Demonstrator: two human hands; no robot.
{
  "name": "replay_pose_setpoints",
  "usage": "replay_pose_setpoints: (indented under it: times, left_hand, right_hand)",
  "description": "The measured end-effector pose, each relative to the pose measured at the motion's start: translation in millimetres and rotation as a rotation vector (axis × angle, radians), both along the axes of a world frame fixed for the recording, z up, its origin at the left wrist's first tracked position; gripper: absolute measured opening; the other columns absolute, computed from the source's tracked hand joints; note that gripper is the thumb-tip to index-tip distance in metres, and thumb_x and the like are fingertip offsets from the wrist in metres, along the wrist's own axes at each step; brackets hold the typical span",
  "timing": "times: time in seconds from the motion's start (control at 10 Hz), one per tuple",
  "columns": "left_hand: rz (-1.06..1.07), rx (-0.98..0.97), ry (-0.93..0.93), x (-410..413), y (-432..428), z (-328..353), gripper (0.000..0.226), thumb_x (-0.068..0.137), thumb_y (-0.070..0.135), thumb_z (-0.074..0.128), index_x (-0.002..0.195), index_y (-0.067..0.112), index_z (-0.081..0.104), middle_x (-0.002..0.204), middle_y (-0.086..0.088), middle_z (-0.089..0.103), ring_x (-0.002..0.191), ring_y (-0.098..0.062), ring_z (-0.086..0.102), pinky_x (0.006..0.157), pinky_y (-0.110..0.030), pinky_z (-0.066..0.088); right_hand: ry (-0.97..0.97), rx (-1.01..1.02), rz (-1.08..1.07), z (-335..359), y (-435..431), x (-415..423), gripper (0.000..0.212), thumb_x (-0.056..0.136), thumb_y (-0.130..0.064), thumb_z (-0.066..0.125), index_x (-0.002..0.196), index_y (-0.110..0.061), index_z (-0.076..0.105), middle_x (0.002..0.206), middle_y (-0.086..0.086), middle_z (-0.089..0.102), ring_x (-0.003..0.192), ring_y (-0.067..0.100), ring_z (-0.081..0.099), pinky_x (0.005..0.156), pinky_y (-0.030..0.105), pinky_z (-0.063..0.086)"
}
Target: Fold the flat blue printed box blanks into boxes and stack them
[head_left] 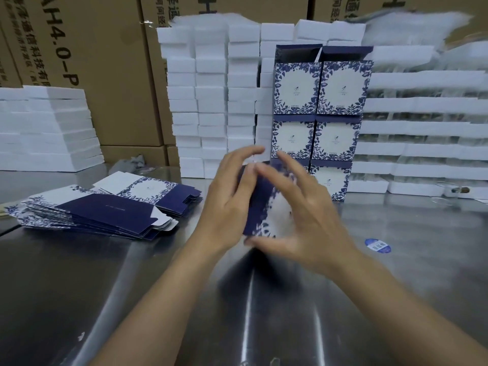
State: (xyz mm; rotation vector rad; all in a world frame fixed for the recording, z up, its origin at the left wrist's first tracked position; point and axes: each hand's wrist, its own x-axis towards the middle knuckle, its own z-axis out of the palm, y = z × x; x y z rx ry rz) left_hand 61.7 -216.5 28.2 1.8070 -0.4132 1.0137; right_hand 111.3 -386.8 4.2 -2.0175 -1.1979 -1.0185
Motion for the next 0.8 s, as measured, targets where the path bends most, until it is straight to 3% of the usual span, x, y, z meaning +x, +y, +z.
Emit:
replay_pose_setpoints:
  times: [0.1,0.2,0.3,0.4,0.5,0.6,0.7,0.8]
  left_hand:
    - [0.099,0.027,-0.028,8,-4,-3,0.030,0.110,0.038,0.047,0.133,0.028,0.062,0.135,0.014,0.058,0.135,-0.010,0.053,0.112,-0.025,0.040]
    - [0.211,0.106,0.113,23,-12,-28,0.034,0.103,0.036,0.062,0.137,0.036,0.058,0.144,0.011,0.048,0.141,-0.010,0.045,0.117,-0.033,0.038]
    - [0.069,0.041,0.403,37,-19,-49,0.061,0.099,0.045,0.069,0.152,0.052,0.039,0.149,0.023,0.043,0.144,-0.008,0.044,0.119,-0.038,0.041]
    - [-0.031,-0.021,0.490,55,-20,-61,0.065,0.100,0.038,0.070,0.154,0.050,0.036,0.131,0.043,0.051,0.129,0.000,0.058,0.114,-0.040,0.049]
    - [-0.004,-0.015,0.512,71,-20,-67,0.066,0.101,0.027,0.070,0.156,0.045,0.038,0.136,0.029,0.059,0.121,0.006,0.062,0.111,-0.038,0.052]
    - [-0.035,-0.048,0.556,87,-24,-68,0.068,0.101,0.021,0.068,0.156,0.047,0.038,0.127,0.030,0.060,0.123,-0.005,0.065,0.109,-0.042,0.055]
    - [-0.030,-0.041,0.562,103,-30,-70,0.070,0.099,0.021,0.068,0.156,0.048,0.038,0.127,0.031,0.061,0.120,0.001,0.066,0.106,-0.039,0.056]
    - [-0.111,-0.041,0.575,123,-40,-67,0.074,0.099,0.016,0.067,0.157,0.047,0.034,0.139,0.024,0.060,0.116,0.017,0.060,0.105,-0.024,0.052]
  right_hand:
    - [0.207,0.267,-0.310,-3,-4,11,0.110,0.063,-0.091,0.065,0.157,-0.055,0.021,0.171,-0.007,0.019,0.150,0.025,0.036,0.113,0.055,0.040]
    - [0.390,0.266,-0.390,-16,-15,30,0.112,0.066,-0.087,0.069,0.157,-0.056,0.012,0.171,-0.006,0.013,0.154,0.030,0.029,0.117,0.055,0.039]
    - [0.478,0.268,-0.364,-29,-25,45,0.108,0.077,-0.066,0.082,0.156,-0.057,0.008,0.168,-0.012,0.015,0.146,0.027,0.039,0.105,0.052,0.049]
    - [0.493,0.284,-0.322,-39,-31,53,0.101,0.082,-0.031,0.088,0.153,-0.049,0.018,0.153,-0.004,0.040,0.123,0.023,0.056,0.091,0.045,0.053]
    - [0.524,0.280,-0.326,-45,-36,59,0.085,0.086,-0.012,0.080,0.145,-0.041,0.025,0.138,-0.003,0.059,0.117,0.027,0.062,0.087,0.044,0.054]
    - [0.463,0.233,-0.478,-46,-38,63,0.073,0.090,-0.014,0.071,0.142,-0.038,0.026,0.131,-0.002,0.065,0.104,0.035,0.066,0.071,0.041,0.047]
    - [0.459,0.200,-0.553,-42,-41,64,0.076,0.093,-0.015,0.064,0.149,-0.040,0.020,0.129,0.001,0.067,0.100,0.037,0.067,0.068,0.041,0.046]
    - [0.558,0.159,-0.539,-41,-50,73,0.091,0.095,-0.018,0.063,0.160,-0.046,0.005,0.132,0.003,0.066,0.098,0.035,0.067,0.071,0.042,0.051]
